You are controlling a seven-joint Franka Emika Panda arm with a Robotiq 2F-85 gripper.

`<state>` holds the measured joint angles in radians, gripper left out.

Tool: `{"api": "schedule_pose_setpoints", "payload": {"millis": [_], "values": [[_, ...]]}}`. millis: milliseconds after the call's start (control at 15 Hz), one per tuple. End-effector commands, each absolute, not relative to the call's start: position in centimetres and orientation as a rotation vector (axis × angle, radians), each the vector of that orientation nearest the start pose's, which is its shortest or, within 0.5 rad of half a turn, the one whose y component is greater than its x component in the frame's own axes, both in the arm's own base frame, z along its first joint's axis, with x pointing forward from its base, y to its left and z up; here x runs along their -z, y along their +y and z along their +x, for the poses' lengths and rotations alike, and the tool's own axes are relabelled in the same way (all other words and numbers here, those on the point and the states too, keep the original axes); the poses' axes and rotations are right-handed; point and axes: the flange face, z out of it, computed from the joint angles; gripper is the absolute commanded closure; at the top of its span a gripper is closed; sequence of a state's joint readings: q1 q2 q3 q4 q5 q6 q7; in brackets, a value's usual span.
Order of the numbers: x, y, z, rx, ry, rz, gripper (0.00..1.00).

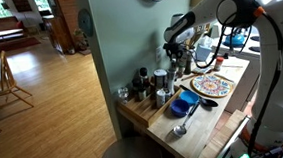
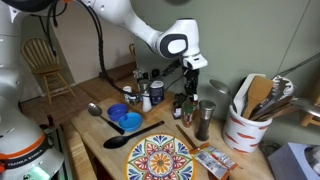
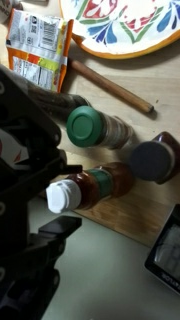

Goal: Move the brown bottle with a white lid off of the tray

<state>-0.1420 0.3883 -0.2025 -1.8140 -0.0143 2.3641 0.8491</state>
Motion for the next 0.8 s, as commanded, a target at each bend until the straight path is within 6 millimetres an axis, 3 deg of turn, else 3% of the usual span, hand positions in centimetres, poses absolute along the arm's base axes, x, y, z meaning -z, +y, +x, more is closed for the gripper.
{"api": "schedule_pose_setpoints", "payload": {"millis": [0,200,467,733], "values": [[-35.4,-21.6,62.8,0.319,1.739,-2.639,0.19],[-36.3,-21.7,62.5,0.295,1.68,-2.669,0.0],[-38.2,-22.1,61.1,0.238,1.462,-2.781,0.0],[-42.0,-22.2,59.2,0.192,1.236,-2.885,0.0]]}}
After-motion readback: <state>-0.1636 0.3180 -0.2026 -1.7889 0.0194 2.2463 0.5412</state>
